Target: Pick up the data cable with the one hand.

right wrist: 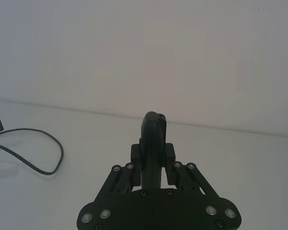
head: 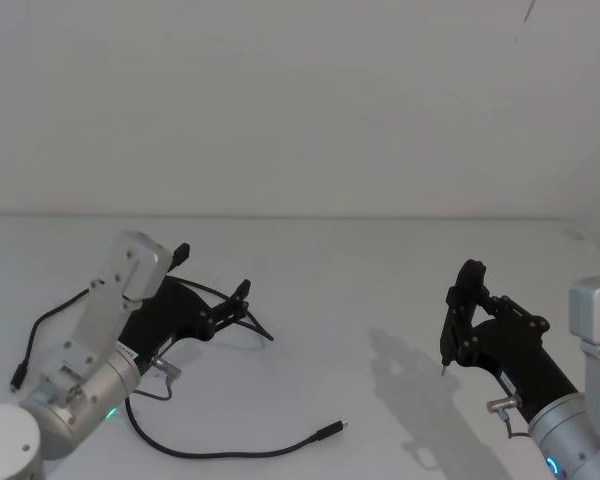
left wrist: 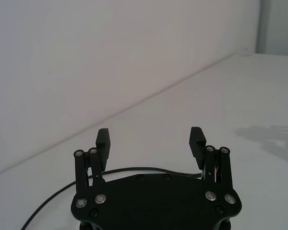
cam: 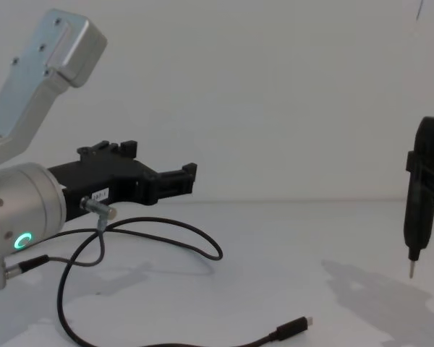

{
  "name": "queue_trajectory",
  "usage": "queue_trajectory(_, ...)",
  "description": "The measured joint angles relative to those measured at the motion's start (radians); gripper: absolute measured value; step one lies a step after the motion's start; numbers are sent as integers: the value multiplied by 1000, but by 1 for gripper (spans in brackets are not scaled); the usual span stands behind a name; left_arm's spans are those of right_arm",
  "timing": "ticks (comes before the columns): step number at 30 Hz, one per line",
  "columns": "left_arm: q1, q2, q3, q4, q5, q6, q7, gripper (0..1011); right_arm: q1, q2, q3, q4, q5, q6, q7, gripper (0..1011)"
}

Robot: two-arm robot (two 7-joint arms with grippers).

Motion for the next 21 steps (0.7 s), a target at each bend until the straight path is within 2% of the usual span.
queue_trajectory(1,0,0,0,0,0,0,0,1001,0,0,0,0,0,0,0,279)
queue_trajectory(7,-19,15,0,20,-42,-3,-89,1001,0,0,0,0,0,0,0,279)
queue_trajectory(21,-68,61,6,77,-163,11,-342,1001,0,0,0,0,0,0,0,279)
